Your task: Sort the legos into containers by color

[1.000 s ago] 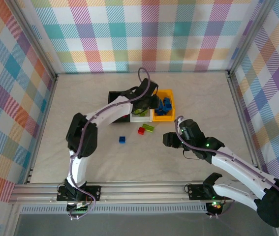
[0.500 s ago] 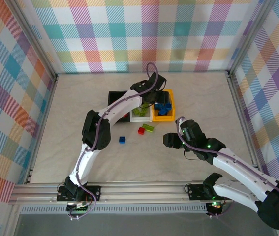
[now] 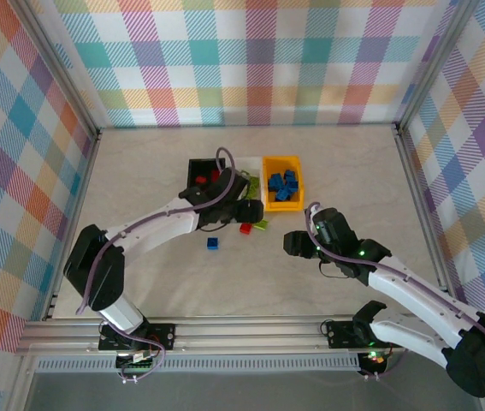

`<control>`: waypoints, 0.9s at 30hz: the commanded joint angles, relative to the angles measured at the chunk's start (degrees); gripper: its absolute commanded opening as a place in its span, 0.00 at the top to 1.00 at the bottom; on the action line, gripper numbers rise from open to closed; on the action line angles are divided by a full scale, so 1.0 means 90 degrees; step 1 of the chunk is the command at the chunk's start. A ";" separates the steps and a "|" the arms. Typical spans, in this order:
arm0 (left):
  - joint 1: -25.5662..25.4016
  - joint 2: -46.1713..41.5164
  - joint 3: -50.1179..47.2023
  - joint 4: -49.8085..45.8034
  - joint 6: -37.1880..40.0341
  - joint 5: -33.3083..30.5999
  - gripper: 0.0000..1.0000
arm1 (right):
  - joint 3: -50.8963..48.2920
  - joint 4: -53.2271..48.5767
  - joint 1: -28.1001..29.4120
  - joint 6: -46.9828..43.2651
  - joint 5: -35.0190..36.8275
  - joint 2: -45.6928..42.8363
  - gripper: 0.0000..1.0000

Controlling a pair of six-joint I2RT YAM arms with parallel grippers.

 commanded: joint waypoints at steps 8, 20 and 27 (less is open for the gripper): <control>-0.0249 0.0838 -0.0282 0.0103 0.0265 -0.0389 0.20 | -0.0048 0.0157 -0.0034 0.0126 -0.0019 -0.0029 0.41; -0.0259 0.1999 0.0331 0.0382 0.0610 -0.1002 0.36 | 0.0026 0.0026 -0.0069 0.0092 -0.0019 -0.0188 0.41; -0.0262 0.2183 0.0631 0.0293 0.0711 -0.1106 0.55 | 0.0032 0.0053 -0.0083 0.0078 -0.0044 -0.0158 0.41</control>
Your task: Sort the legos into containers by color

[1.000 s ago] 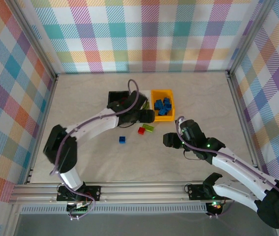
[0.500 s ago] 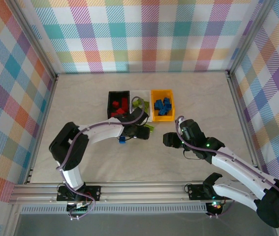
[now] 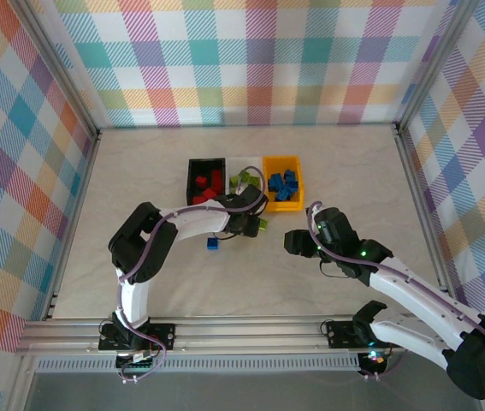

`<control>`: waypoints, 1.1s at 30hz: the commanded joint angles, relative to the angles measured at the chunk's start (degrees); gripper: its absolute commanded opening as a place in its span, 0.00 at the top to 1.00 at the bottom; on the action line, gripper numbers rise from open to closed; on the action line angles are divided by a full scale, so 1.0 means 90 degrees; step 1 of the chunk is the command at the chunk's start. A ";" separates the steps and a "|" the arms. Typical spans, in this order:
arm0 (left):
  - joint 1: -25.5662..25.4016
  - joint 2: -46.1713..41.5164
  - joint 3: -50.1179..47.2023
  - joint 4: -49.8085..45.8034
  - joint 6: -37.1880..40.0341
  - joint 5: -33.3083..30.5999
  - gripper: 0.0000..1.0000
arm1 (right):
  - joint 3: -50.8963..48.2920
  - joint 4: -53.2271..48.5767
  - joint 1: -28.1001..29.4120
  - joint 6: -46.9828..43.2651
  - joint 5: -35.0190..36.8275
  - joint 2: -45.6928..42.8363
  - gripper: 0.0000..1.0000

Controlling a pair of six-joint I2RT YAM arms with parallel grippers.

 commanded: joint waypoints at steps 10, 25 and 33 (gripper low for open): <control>-0.0052 -0.1355 -0.0875 0.0177 -0.0304 -0.0007 0.71 | 0.0089 0.0034 -0.0092 0.0021 -0.0083 -0.0018 0.41; 0.1671 -0.2370 -0.0392 -0.0282 -0.0385 -0.0012 0.69 | 0.0121 0.0095 -0.0110 0.0047 -0.0195 0.0177 0.41; 0.2200 -0.0878 0.0960 -0.0556 -0.0296 0.0237 0.64 | 0.0196 -0.0056 -0.0110 0.0046 -0.0184 0.0090 0.41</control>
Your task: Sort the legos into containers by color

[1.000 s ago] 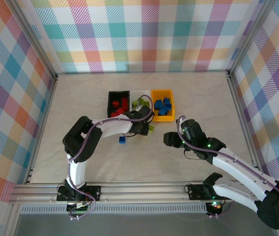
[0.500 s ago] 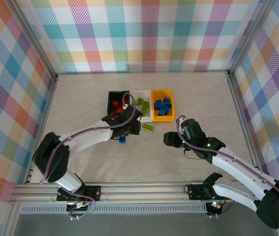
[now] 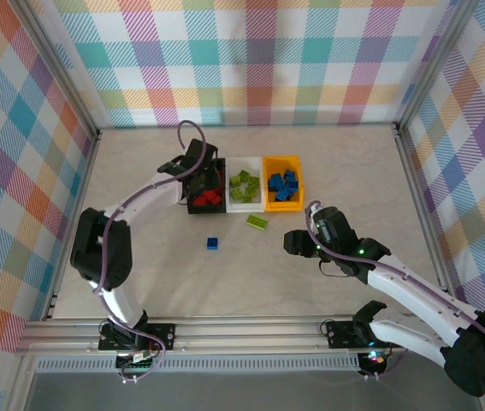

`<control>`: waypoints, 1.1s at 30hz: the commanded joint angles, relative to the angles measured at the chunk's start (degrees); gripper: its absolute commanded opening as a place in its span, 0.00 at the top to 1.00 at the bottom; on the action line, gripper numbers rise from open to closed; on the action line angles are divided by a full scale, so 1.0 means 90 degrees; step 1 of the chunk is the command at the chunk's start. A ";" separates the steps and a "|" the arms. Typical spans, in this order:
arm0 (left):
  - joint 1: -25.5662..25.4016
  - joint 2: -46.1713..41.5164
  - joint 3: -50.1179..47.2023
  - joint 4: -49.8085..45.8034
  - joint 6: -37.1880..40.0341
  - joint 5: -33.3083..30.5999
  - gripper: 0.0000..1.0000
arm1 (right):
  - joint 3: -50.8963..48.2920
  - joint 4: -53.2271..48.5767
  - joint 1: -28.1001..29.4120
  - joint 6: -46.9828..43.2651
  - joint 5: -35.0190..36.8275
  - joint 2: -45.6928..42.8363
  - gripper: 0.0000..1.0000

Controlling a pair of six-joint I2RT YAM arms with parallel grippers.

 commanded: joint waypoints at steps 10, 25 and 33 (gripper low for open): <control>0.0079 -0.0342 -0.0044 0.0078 -0.0242 0.0817 0.08 | 0.0241 0.0195 -0.0033 -0.0075 -0.0349 0.0442 0.36; -0.0475 -0.3990 -0.4284 0.0577 -0.1401 0.0868 0.00 | 0.0869 0.1215 -0.0033 -0.0359 -0.0766 0.2507 0.38; -0.0456 -0.6033 -0.4888 -0.0329 -0.1668 0.0252 0.00 | 0.2273 0.1248 0.0554 -0.0643 -0.0910 0.4306 0.38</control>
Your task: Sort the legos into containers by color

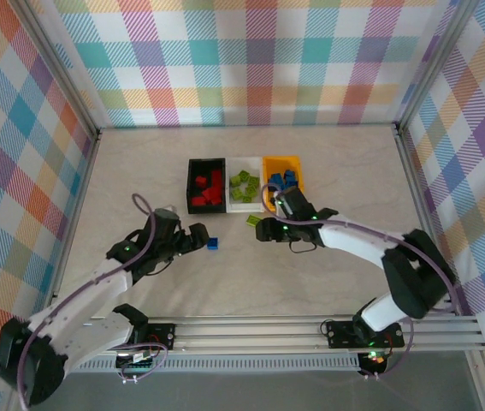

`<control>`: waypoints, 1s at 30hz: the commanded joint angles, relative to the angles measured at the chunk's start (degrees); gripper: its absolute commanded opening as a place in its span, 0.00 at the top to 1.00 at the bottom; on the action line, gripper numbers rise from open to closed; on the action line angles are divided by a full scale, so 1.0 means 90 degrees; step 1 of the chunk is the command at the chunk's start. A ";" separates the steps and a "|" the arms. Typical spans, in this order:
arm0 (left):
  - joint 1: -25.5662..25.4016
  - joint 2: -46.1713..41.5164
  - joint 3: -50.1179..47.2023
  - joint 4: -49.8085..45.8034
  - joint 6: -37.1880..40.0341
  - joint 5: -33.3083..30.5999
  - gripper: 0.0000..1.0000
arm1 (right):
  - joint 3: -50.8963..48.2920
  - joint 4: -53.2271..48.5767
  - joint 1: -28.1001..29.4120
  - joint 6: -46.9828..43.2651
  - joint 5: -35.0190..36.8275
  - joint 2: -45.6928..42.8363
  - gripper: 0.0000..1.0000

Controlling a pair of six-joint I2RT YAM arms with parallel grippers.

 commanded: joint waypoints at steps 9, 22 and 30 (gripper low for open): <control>0.0143 -0.1270 0.0071 -0.1168 -0.0219 -0.0676 0.00 | 0.2799 -0.0465 0.1108 -0.0561 0.0488 0.2375 0.38; 0.0393 -0.1368 0.0184 -0.1310 -0.0047 -0.0564 0.00 | 0.3871 -0.1077 0.1850 -0.0680 0.1195 0.3597 0.35; 0.0538 -0.1324 0.0096 -0.1218 -0.0048 -0.0434 0.00 | 0.3761 -0.1222 0.2115 -0.0791 0.1603 0.3573 0.51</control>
